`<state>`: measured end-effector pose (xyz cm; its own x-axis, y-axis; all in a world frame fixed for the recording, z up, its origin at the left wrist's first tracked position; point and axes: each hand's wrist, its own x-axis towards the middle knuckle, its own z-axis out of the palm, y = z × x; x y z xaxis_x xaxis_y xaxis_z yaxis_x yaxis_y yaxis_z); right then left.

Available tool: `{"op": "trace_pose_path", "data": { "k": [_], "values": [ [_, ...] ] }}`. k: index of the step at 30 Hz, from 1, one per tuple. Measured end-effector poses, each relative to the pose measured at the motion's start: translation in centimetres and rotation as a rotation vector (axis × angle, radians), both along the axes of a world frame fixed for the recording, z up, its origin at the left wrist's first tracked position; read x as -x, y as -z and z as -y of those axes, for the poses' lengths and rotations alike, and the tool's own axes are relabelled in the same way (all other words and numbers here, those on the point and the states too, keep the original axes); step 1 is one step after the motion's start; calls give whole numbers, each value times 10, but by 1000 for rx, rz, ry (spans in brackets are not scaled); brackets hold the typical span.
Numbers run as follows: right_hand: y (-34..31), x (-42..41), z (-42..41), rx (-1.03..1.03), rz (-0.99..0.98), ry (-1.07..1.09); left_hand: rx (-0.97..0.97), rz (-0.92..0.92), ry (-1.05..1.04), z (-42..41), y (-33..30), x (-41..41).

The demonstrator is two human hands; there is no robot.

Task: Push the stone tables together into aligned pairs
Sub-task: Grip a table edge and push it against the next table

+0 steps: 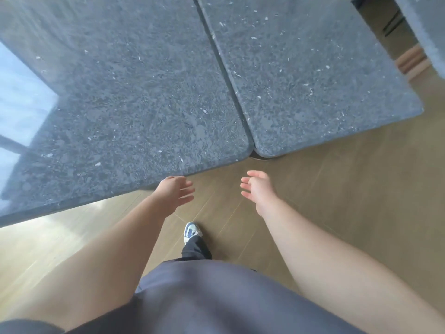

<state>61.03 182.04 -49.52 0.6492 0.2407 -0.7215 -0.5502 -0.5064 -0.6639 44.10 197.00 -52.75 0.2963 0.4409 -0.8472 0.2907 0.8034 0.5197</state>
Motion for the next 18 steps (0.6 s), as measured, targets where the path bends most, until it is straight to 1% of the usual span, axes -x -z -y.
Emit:
{"op": "trace_pose_path", "data": {
  "k": [4, 7, 9, 11, 14, 16, 18],
  "values": [
    [19, -30, -31, -3, -92, 31, 197, 50, -196, -8, 10, -16],
    [40, -50, -50, -21, -229, 56, 339, 118, -418, -5, 22, -28],
    [55, -62, -63, -49, -362, 64, 391, 145, -548, -6, 31, -35],
    [66, -71, -73, -94, -512, 83, 391, 166, -687, -7, 41, -42],
    [76, -80, -85, -152, -674, 131, 338, 209, -886, -14, 54, -53],
    [78, -86, -90, -152, -723, 170, 327, 225, -982, -18, 60, -58],
    [81, -93, -96, -121, -741, 174, 319, 182, -1011, -20, 63, -61]
  ]
}}
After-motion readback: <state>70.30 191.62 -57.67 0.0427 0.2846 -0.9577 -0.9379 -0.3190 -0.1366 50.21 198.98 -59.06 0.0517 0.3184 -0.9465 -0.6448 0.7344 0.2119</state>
